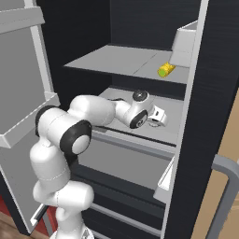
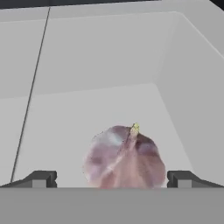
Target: Retrieve the bottle and the shaker from the cabinet and place them next to the mixing bowl on the counter. Then add garlic from the fridge to the mixing bowl.
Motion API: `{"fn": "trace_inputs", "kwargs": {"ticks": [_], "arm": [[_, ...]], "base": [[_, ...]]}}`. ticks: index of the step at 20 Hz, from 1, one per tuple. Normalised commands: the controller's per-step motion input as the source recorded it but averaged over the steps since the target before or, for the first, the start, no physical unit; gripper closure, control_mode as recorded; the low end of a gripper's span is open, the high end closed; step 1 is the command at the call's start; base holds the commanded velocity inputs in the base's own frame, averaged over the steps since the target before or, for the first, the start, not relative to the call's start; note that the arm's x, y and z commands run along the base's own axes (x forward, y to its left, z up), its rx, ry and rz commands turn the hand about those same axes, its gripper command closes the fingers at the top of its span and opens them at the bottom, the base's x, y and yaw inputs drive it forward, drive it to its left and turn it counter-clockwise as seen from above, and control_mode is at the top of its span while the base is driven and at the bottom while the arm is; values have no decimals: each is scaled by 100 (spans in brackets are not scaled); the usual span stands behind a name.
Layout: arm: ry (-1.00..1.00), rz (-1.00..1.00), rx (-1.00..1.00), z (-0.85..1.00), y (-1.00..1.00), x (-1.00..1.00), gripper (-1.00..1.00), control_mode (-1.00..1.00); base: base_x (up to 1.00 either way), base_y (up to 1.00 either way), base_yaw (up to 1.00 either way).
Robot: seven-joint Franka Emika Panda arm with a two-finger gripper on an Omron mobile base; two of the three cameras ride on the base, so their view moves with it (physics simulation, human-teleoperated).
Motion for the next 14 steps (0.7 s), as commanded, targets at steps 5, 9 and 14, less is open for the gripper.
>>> {"fn": "trace_inputs", "kwargs": {"ticks": [5, 9, 14], "arm": [[0, 0, 0, -17, -16, 36, -100, -100], [0, 0, 0, -24, -5, 11, -100, -100], [0, 0, 0, -18, 0, -27, -100, -100]], "base": [[0, 0, 0], [0, 0, 0], [0, 0, 0]]}}
